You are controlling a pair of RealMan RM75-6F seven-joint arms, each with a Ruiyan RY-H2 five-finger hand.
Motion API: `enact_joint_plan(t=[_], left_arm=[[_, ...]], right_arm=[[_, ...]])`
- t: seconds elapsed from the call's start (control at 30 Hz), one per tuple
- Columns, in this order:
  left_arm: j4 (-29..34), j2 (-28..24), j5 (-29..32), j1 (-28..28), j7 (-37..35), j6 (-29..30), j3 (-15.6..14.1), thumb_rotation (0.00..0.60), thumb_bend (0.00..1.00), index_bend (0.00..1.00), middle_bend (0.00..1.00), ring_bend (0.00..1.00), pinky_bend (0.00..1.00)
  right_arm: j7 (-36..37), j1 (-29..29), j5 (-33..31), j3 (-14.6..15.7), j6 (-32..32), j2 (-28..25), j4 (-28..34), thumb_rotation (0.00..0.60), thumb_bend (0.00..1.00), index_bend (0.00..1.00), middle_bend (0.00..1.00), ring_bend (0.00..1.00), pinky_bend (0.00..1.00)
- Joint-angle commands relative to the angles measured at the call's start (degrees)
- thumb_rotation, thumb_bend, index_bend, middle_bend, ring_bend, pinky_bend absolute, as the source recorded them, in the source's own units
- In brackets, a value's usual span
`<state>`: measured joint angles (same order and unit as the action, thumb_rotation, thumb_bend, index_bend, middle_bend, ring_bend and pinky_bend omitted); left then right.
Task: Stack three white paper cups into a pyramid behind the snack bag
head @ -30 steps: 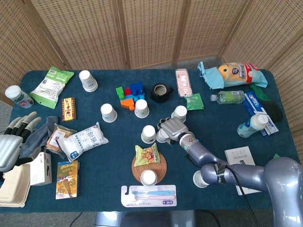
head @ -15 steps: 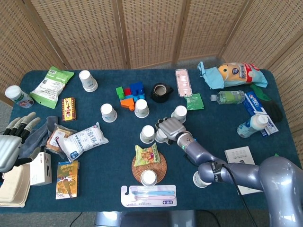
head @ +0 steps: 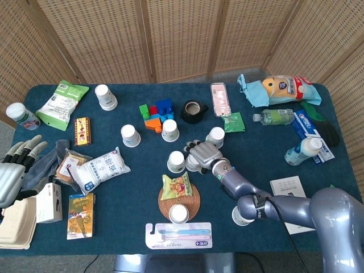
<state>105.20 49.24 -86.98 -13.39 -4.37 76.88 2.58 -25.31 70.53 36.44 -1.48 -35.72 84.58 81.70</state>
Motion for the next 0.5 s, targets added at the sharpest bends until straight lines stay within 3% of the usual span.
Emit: enact_joint_plan(t=[0.03, 0.5], left_arm=[[0.1, 0.0, -0.2, -0.05, 0.07, 0.05, 0.03, 0.6, 0.43, 0.0, 0.0, 0.0, 0.07], [0.33, -0.05, -1.06, 0.12, 0.05, 0.38, -0.19, 0.6, 0.43, 0.0, 0.0, 0.0, 0.07]], right_arm=[[0.14, -0.1, 0.12, 0.11, -0.34, -0.74, 0.83, 0.6, 0.4, 0.09, 0.08, 0.09, 0.45], [0.73, -0.48, 0.55, 0.08, -1.84, -3.21, 4.73, 0.6, 0.4, 0.01, 0.04, 0.05, 0.41]])
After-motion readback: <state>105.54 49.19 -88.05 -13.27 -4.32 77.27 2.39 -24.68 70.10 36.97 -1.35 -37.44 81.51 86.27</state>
